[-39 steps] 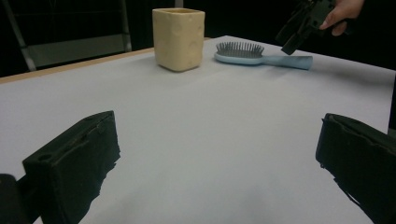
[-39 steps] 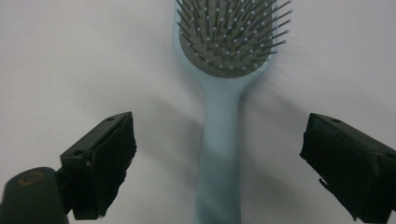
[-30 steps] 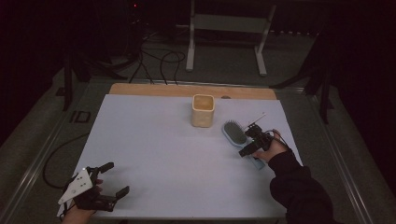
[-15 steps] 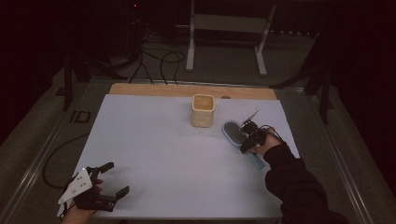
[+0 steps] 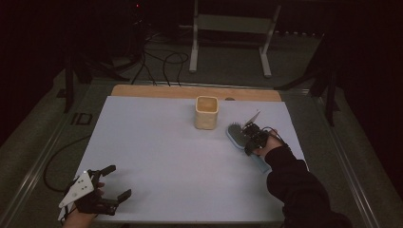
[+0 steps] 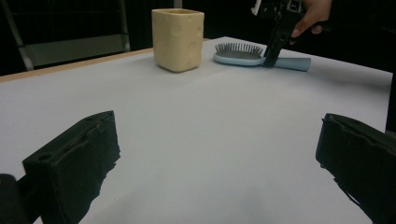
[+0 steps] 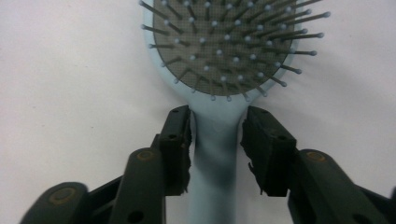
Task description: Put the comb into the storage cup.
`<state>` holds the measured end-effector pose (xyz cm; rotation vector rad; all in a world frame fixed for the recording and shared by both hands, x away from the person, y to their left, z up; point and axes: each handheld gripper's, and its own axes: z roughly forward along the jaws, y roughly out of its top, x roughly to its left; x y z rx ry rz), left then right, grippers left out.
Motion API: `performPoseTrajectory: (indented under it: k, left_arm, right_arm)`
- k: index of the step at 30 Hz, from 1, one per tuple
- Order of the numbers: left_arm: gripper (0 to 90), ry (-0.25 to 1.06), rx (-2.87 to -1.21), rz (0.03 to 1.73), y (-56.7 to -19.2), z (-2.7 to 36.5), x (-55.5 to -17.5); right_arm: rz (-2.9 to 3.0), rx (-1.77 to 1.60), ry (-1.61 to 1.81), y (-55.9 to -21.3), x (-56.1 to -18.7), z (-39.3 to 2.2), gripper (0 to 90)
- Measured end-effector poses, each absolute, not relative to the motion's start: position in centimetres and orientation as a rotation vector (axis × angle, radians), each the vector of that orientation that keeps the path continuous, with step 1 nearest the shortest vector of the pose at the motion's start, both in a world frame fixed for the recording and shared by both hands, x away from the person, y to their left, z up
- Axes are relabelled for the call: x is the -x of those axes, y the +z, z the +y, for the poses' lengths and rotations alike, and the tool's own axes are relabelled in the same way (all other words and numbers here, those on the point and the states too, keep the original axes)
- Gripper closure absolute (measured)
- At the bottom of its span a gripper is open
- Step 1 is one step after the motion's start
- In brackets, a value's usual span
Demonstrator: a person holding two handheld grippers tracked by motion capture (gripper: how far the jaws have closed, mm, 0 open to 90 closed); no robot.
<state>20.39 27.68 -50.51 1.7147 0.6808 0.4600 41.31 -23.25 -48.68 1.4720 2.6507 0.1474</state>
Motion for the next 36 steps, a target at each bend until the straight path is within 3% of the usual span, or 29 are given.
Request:
performPoseTrajectory:
  k: [4,20,36]
  left_arm:
    - [0.0,0.459,-1.717,0.684,-50.5,27.6,-20.4]
    - [0.0,0.460,-1.723,0.681,-50.6,27.6,-20.4]
    - [0.0,0.460,-1.719,0.686,-50.6,27.6,-20.4]
  right_arm:
    - [2.656,-1.525,0.122,-49.1,-41.5,-23.1,67.8]
    - [2.629,-1.521,0.095,-49.1,-41.3,-22.7,69.0]
    - [2.444,-1.582,0.275,-49.0,-39.3,-23.1,70.6]
